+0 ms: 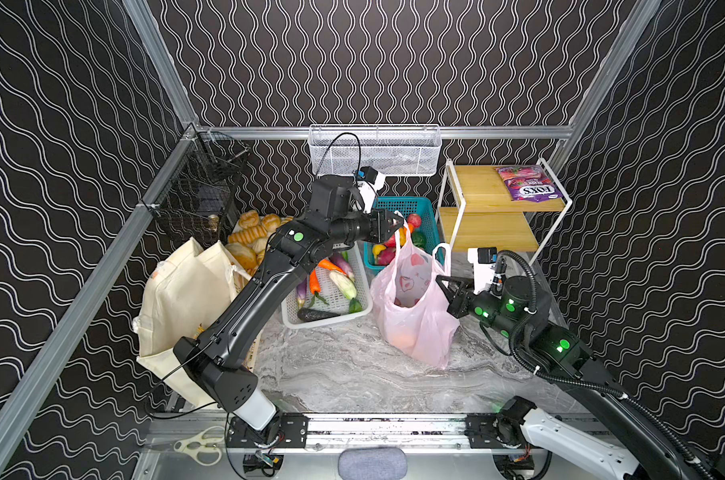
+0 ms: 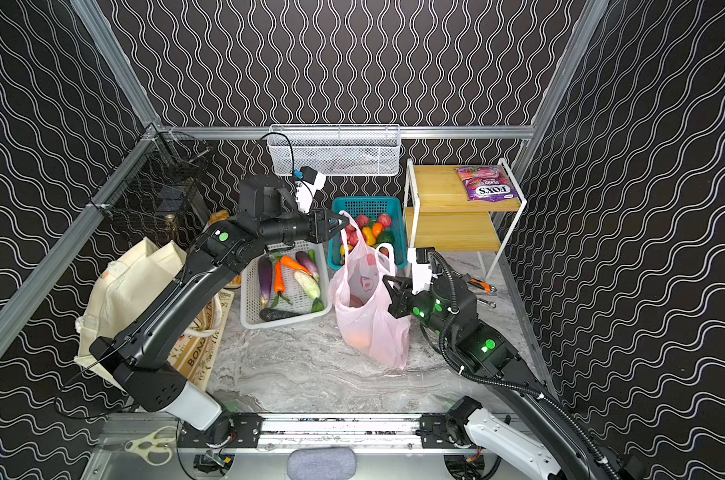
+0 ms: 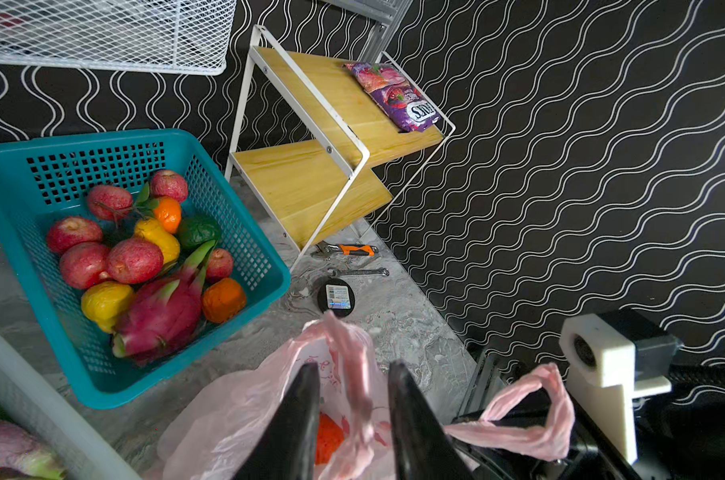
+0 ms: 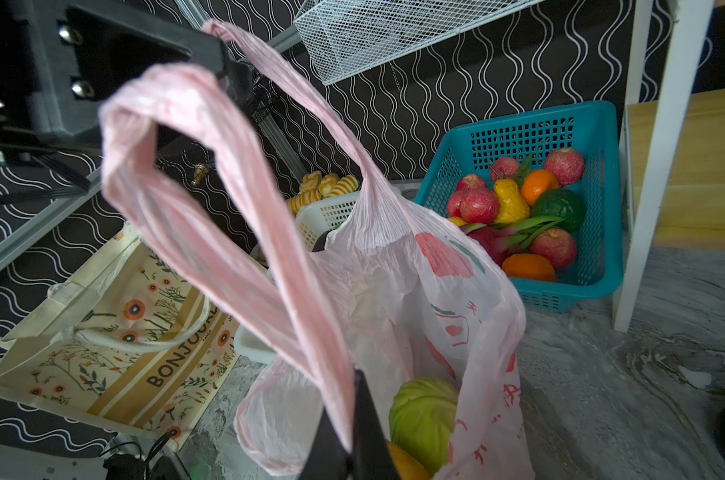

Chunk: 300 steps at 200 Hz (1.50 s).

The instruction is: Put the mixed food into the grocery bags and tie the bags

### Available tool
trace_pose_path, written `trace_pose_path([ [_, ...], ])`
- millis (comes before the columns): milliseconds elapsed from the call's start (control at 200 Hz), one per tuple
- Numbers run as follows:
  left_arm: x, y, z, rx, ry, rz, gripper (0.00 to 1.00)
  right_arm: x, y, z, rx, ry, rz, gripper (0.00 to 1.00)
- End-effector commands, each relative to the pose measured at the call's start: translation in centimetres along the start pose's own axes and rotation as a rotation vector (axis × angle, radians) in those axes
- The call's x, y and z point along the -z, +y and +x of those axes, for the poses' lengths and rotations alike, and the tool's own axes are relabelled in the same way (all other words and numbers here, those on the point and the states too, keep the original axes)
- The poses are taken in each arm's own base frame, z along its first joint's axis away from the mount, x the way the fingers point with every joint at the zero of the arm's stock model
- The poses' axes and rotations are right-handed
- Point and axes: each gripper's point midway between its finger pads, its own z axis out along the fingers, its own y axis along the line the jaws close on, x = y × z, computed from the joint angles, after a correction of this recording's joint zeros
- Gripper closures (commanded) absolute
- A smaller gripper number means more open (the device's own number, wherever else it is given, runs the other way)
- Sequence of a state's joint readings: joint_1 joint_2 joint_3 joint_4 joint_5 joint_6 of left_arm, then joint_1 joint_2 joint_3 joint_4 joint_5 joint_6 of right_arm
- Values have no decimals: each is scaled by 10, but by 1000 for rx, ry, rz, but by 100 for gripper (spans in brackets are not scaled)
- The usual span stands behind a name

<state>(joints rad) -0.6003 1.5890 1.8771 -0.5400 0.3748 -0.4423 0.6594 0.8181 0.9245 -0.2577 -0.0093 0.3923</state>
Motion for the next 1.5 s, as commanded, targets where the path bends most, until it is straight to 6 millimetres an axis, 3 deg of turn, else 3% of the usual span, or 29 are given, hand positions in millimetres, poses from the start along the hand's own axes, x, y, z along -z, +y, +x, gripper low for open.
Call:
trace_pose_path([
  [0, 1, -8, -16, -25, -64, 41, 71, 3, 2, -3, -2, -13, -8, 100],
  [180, 6, -10, -17, -41, -79, 40, 100, 3, -2, -3, -10, -11, 17, 100],
  [320, 23, -17, -14, -46, -86, 47, 100, 7, -10, -7, -32, -8, 62, 100],
  [486, 52, -38, 7, -77, -34, 1, 100, 14, -21, -15, -65, -1, 84, 100],
  [496, 54, -40, 8, -78, -32, -2, 100, 18, -17, -24, -66, -19, 74, 100],
  [566, 67, -49, 16, -87, -20, -29, 100, 23, -13, -34, -76, -22, 58, 100],
  [716, 79, -67, 33, -75, 59, -8, 100, 23, 7, -39, -39, 33, -29, 100],
  [821, 76, -83, 44, -112, 135, 31, 100, 16, 19, -33, -16, 114, -94, 100],
  [881, 70, -83, 50, -137, 171, 30, 100, 9, 23, -25, -6, 172, -120, 100],
  [1151, 44, -96, 73, -274, 312, 161, 100, -27, 19, 6, -17, 368, -145, 100],
  [1381, 30, -89, 94, -342, 452, 176, 100, -37, 19, 13, 4, 399, -176, 99],
  [1497, 22, -91, 95, -352, 448, 204, 100, -35, 34, 16, 25, 398, -282, 97],
])
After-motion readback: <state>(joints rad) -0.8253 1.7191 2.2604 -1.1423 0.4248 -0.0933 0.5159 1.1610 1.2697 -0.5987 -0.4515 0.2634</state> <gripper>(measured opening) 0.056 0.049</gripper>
